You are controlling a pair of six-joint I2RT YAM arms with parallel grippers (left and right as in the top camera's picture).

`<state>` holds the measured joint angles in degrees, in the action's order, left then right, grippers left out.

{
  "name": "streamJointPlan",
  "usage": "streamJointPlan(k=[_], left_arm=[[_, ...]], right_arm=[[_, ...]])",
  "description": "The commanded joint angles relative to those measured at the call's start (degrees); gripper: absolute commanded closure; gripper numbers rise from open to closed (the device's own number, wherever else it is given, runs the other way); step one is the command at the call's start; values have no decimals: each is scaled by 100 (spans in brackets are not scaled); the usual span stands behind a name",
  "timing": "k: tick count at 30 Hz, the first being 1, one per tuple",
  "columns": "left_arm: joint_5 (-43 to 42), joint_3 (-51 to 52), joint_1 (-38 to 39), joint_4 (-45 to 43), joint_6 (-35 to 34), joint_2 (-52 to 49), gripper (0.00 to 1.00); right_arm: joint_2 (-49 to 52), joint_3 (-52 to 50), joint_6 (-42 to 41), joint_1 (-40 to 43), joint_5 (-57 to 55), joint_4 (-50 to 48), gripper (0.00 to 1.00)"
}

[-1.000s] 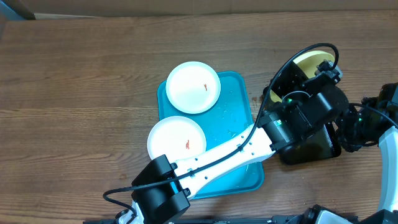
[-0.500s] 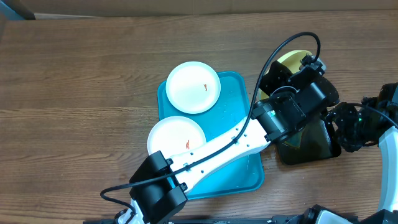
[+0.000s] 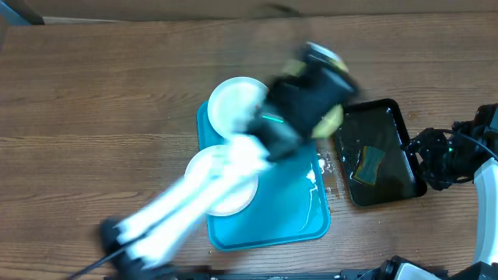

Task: Clean dirty plates on tray and stack at the side
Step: 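Lift yellow plate with left gripper and carry it to the left table side, then release the yellow plate on the table and withdraw left gripper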

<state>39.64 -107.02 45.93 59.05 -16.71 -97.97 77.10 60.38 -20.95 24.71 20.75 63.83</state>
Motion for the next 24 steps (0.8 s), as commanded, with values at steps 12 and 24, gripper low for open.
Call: streamJointPlan(k=[12,24], left_arm=[[-3821,675,-6430,1823,-841,629,96],[-3768,3388,-7971,-400,-835,544,96]], right_arm=[[-48,81,341,11,212,-37,28],[-48,83,339,11,210,-22,28]])
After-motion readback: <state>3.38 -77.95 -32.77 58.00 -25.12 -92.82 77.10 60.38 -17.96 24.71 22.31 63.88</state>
